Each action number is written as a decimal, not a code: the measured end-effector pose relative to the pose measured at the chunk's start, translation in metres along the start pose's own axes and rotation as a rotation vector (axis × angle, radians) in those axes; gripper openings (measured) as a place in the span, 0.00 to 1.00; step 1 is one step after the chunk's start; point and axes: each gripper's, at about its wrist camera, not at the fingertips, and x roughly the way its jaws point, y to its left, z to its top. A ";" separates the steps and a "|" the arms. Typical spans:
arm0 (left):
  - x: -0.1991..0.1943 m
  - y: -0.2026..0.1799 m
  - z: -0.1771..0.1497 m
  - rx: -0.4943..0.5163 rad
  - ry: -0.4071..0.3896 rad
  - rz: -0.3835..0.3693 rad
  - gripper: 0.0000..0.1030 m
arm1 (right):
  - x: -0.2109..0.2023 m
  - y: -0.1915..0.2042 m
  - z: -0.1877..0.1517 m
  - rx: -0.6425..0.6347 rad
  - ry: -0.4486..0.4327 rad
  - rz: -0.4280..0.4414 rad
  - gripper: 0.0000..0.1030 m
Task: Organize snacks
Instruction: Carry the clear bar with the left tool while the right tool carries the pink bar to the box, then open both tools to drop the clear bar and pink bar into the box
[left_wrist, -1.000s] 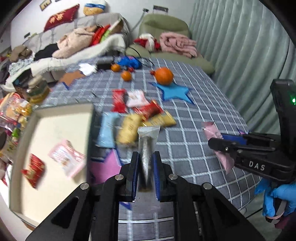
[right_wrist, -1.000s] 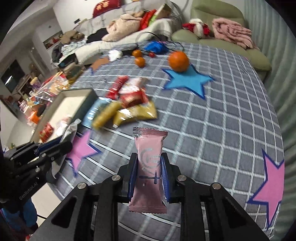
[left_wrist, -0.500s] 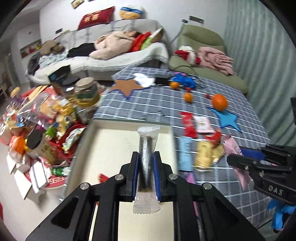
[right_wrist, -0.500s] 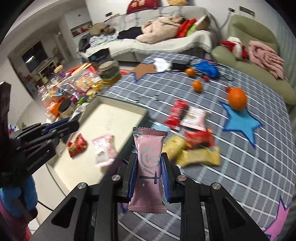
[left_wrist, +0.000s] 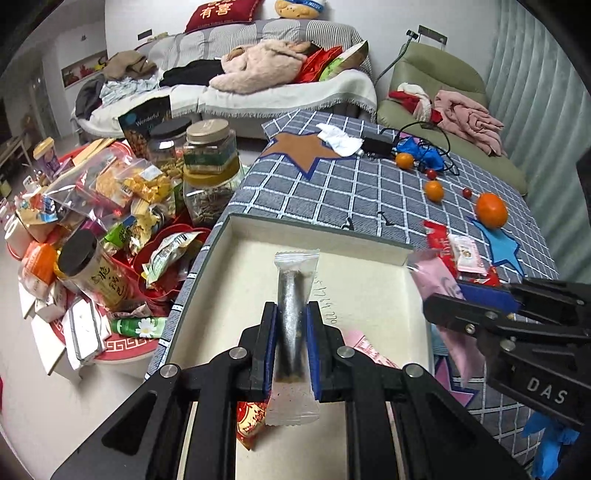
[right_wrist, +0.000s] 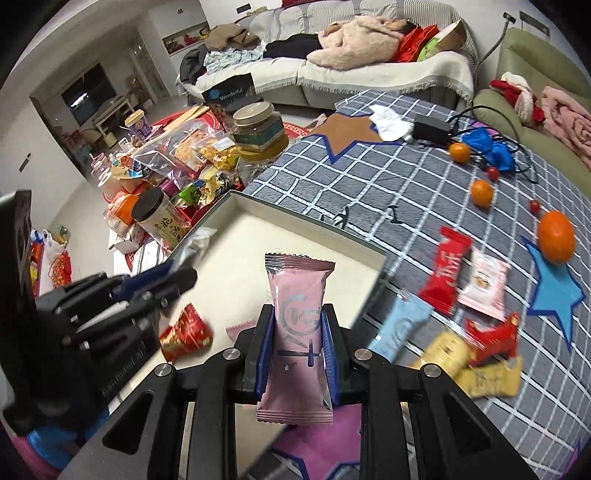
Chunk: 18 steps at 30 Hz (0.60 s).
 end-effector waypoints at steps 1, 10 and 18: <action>0.004 0.000 0.000 0.000 0.006 0.000 0.16 | 0.004 0.001 0.002 0.000 0.005 0.003 0.25; 0.025 0.003 -0.004 -0.003 0.050 0.001 0.17 | 0.033 0.001 0.010 0.004 0.050 0.004 0.25; 0.026 -0.001 -0.006 0.005 0.040 0.038 0.80 | 0.038 -0.007 0.009 0.030 0.073 0.004 0.25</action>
